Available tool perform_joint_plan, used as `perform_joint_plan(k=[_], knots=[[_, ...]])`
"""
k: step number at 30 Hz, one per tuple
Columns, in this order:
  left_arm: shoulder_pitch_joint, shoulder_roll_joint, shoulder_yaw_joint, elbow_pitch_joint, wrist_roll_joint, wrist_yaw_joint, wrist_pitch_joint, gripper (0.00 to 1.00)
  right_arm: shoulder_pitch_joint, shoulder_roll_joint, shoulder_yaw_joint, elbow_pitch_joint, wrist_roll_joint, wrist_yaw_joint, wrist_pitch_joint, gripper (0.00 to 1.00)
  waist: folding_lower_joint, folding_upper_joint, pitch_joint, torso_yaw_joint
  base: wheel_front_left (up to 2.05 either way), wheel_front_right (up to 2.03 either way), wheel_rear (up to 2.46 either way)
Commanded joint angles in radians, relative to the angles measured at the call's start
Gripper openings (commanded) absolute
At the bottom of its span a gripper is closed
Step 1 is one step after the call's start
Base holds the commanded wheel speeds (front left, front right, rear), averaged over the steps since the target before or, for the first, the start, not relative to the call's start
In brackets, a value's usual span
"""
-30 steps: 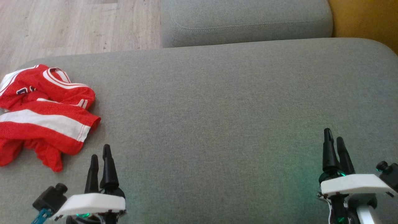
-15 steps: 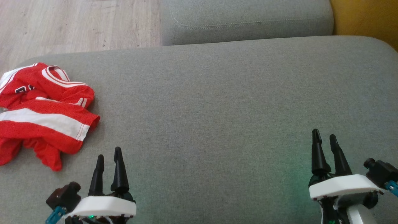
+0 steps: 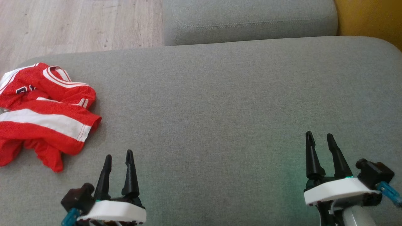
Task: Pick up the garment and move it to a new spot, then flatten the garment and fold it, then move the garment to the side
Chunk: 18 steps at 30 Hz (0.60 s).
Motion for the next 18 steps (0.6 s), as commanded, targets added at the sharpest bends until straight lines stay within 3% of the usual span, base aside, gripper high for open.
perform_joint_plan(k=[1,18], knots=[[-0.033,0.006,0.011,-0.027,0.036,0.006,-0.016,1.0,-0.042,-0.01,0.024,-0.03,-0.036,0.006,-0.016,1.0,0.0,0.0,0.0,0.0,0.0,0.0,0.0],[-0.042,0.007,-0.007,0.041,0.166,0.05,-0.064,1.0,-0.048,-0.011,0.06,-0.022,-0.24,0.007,-0.063,1.0,0.0,0.0,-0.005,0.003,0.0,0.0,0.0]])
